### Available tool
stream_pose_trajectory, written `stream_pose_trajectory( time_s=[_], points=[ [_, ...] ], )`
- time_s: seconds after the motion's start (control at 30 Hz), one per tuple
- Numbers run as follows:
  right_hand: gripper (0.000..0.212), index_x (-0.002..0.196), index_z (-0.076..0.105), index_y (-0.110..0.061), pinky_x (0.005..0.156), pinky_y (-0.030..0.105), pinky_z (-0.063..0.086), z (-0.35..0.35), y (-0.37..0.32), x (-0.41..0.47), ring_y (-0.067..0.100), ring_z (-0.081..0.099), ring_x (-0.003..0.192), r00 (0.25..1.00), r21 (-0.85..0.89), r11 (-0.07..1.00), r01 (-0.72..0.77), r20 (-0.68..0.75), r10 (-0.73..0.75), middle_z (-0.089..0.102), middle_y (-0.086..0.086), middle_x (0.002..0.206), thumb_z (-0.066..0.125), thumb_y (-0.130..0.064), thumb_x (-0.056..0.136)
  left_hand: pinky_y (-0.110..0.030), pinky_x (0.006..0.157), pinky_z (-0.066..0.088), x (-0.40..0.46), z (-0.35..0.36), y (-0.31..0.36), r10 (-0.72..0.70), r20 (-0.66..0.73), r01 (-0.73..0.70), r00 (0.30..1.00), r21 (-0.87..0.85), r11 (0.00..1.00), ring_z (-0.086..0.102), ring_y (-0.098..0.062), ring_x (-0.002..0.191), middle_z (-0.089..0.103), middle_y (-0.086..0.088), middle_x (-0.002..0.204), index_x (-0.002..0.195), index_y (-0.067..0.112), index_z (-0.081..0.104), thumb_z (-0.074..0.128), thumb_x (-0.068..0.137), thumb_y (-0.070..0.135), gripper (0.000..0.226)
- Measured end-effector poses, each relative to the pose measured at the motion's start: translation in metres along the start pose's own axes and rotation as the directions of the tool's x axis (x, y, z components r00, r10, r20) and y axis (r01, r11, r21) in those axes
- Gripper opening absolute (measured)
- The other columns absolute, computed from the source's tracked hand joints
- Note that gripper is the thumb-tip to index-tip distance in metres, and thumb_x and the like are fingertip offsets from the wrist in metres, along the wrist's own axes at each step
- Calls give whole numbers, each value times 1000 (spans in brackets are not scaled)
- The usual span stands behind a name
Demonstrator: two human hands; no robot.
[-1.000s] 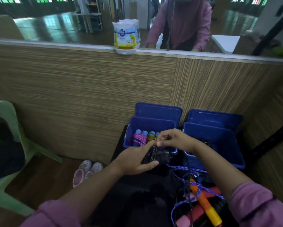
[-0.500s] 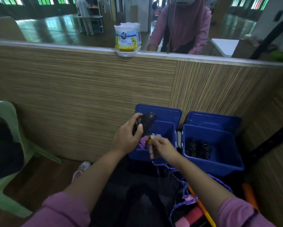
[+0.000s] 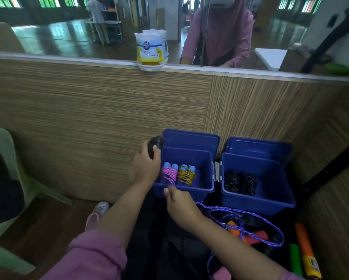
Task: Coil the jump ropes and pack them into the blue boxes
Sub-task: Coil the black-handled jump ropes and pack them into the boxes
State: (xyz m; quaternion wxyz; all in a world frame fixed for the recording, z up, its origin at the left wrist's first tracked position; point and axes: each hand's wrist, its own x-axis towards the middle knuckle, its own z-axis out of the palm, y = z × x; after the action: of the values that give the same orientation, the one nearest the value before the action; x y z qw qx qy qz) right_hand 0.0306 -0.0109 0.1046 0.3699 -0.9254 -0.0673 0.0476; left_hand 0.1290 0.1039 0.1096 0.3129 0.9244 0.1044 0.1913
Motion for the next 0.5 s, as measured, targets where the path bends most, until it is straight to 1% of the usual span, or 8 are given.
stream_pose_trajectory(
  time_s=[0.07,0.1,0.17,0.23,0.3,0.37,0.43,0.5],
  points=[
    [30,94,55,-2,66,36,36,-12,-3,2,41,58,89,996,-68,995,77,39,-74,63,28,97,39,-26,101,-41,79,49,-3,4,-6,68,159,-91,985,138,986,62,-37,99,64,-16,109,132,28,45,34,97,50,43],
    [29,92,55,-3,66,37,38,-21,-3,5,40,59,88,990,-124,984,126,78,-117,63,26,95,40,-26,100,-41,80,49,-6,5,-11,122,251,-174,960,197,965,62,-37,101,63,-15,113,134,30,45,33,97,50,44],
    [27,92,57,-8,68,34,38,-44,1,13,34,58,89,973,-216,958,190,170,-155,64,19,95,41,-28,100,-40,82,49,-15,4,-19,265,406,-383,875,245,891,61,-35,105,61,-12,121,139,34,42,30,99,48,44],
    [26,91,60,-16,73,31,41,-67,12,25,27,57,90,964,-259,946,197,227,-139,64,10,94,42,-32,99,-39,82,48,-25,-1,-25,407,511,-559,757,186,808,61,-30,106,61,-7,122,143,35,38,24,102,43,44],
    [26,84,62,-20,79,34,45,-82,26,37,19,57,84,954,-192,962,194,266,-139,64,1,86,45,-33,98,-39,82,49,-34,-3,-24,506,577,-644,641,47,763,61,-28,104,63,-5,119,142,34,40,15,99,47,51],
    [26,79,63,-20,79,35,45,-88,37,46,13,55,77,925,-102,969,223,337,-178,61,-2,78,48,-29,98,-42,80,49,-43,-3,-21,553,620,-669,557,-59,741,63,-32,99,66,-8,116,138,28,43,9,94,50,60],
    [20,79,63,-18,74,35,45,-90,43,49,10,52,71,892,-16,966,257,390,-231,58,-2,74,54,-25,96,-42,76,47,-50,-6,-18,559,638,-681,530,-72,728,63,-35,94,67,-11,112,141,21,40,14,95,46,59],
    [12,81,63,-17,71,33,45,-92,50,51,9,53,70,880,120,968,220,405,-250,59,-1,74,63,-22,91,-41,70,45,-56,-11,-18,566,639,-669,521,-107,736,62,-34,87,68,-11,103,146,16,33,19,95,45,60]
  ],
)
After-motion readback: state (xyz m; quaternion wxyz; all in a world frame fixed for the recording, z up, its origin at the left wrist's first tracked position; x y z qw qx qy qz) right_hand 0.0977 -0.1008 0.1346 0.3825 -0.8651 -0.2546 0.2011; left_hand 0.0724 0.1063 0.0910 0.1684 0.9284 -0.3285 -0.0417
